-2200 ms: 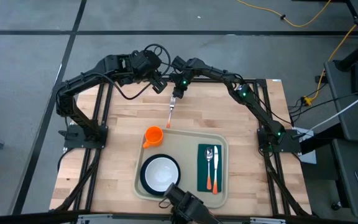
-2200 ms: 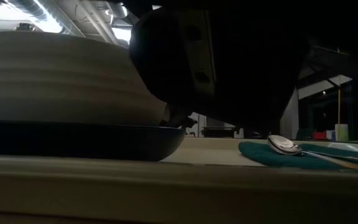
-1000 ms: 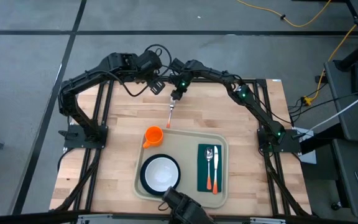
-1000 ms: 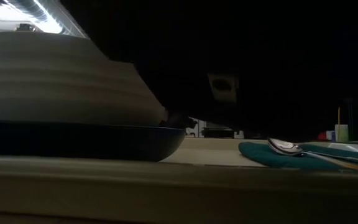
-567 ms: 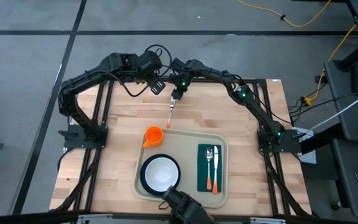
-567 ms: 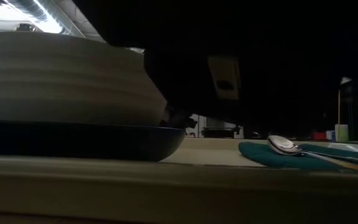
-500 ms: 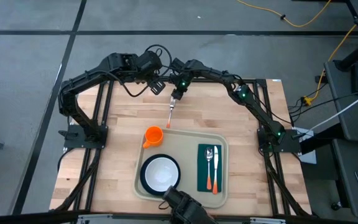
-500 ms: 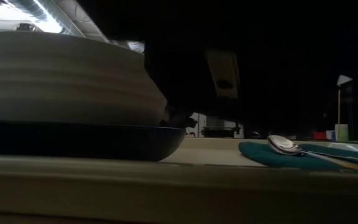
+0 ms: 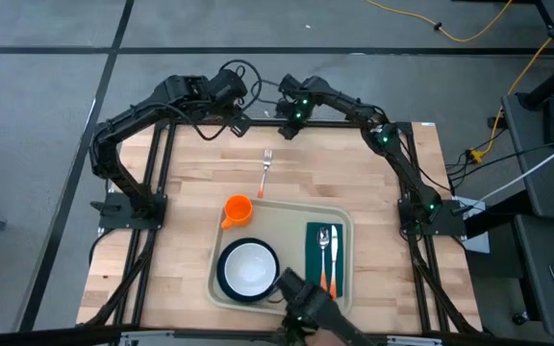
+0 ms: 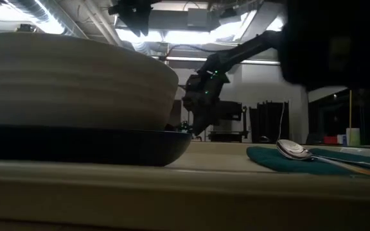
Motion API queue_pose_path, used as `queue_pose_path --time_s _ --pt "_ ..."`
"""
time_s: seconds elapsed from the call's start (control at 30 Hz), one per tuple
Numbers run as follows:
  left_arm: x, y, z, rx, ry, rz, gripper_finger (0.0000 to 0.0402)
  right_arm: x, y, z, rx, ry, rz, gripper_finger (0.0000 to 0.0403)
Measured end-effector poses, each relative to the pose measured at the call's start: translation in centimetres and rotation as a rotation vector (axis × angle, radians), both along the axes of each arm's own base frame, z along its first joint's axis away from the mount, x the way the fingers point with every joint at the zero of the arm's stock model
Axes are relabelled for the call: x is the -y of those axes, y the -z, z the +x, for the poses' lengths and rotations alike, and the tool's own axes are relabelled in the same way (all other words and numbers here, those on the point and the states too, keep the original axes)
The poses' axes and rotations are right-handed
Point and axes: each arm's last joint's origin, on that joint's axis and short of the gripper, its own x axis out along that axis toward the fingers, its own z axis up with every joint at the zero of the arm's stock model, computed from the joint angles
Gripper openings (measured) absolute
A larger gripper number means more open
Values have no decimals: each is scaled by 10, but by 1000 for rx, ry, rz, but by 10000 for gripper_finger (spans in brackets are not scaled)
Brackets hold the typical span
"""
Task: Set up tray
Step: Put the orange fork on the dark green napkin to the left of the orange spoon
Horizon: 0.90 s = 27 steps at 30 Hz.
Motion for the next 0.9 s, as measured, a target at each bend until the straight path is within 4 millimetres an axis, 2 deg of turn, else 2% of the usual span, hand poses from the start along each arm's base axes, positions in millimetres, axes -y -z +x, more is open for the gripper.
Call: queue_pose_path --time_s 0.13,0.3,0.47,0.53,0.7,0.8,0.9 --pt "-14 8 2 -22 26 -54 150 5 -15 -16 -18 7 20 94" --pt "-43 34 22 -5 76 -198 153 6 -44 -30 11 3 -11 105" --pt "-72 88 49 -90 151 -373 155 0 -78 -45 27 -21 -38 107" --pt "-78 111 56 -69 187 -442 155 -4 -92 -53 29 -34 -50 107" --pt "-78 169 64 49 235 -589 155 -7 -115 -80 48 -12 -77 107" --pt "-75 195 62 102 227 -662 155 -10 -120 -102 73 20 -94 107" --pt "-71 213 60 94 215 -664 155 -18 -119 -124 132 44 -94 107"
